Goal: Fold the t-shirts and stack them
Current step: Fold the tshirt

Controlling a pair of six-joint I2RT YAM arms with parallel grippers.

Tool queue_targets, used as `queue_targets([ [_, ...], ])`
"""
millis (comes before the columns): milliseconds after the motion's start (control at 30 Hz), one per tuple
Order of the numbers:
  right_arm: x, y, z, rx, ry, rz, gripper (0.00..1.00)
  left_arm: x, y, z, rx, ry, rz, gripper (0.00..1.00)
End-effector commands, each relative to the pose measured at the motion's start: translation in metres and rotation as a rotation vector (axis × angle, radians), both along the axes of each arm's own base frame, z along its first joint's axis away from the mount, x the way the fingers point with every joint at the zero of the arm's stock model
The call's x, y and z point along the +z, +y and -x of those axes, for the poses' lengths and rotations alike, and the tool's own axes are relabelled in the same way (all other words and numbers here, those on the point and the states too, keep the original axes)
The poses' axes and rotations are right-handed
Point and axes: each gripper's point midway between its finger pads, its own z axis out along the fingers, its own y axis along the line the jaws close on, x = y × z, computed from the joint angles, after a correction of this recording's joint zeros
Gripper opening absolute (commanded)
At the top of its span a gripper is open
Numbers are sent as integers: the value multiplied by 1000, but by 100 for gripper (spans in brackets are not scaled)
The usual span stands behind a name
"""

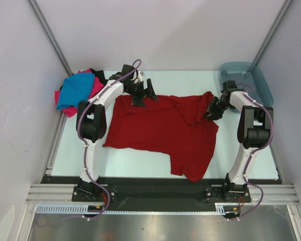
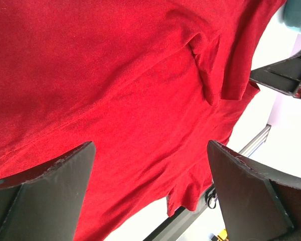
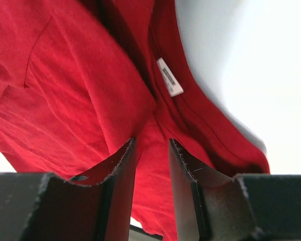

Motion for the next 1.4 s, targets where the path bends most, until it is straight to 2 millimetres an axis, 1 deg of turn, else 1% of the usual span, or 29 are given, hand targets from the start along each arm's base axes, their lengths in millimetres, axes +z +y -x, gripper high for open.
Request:
queue_targets([
  [0,-4,10,-10,2,-28,-44,37,29,6,-1,-4,-70,5,100],
  [167,-15,18,-9,10,-3,-82,38,28,8,0,0,-63,-1,100],
  [333,-19,26,-8,19,-2,-111,37,28,10,0,1,-65,-4,100],
  [567,-31,30,0,19,29,-123,36,28,10,0,1,-60,-1,100],
  [700,-34,30,1,21,35,-117,23,27,10,1,-2,-56,2,100],
  [767,-36,29,2,23,37,-111,22,26,10,1,-1,-56,1,100],
  [800,-37,28,2,23,40,-106,19,26,10,1,0,-56,-1,100],
  [867,-40,28,3,24,47,-106,16,26,10,1,-1,-54,3,100],
  [900,-40,28,3,25,47,-106,9,26,10,1,-1,-55,3,100],
  [933,-40,28,3,27,46,-105,6,26,10,1,1,-53,2,100],
  [1000,-36,27,2,31,39,-101,0,26,10,1,-2,-52,6,100],
  [1033,-34,27,2,35,33,-93,0,26,10,1,-1,-54,5,100],
  [1133,-14,23,-1,58,-5,-50,0,25,9,0,0,-51,8,100],
  [1200,7,19,-2,73,-39,-16,0,25,9,0,-1,-54,12,100],
  [1267,20,17,2,78,-42,-1,0,25,7,-1,0,-52,18,100],
  [1300,33,15,1,83,-72,16,0,24,7,-2,1,-52,21,100],
  [1367,43,12,7,84,-66,31,0,23,6,-3,2,-49,24,100],
])
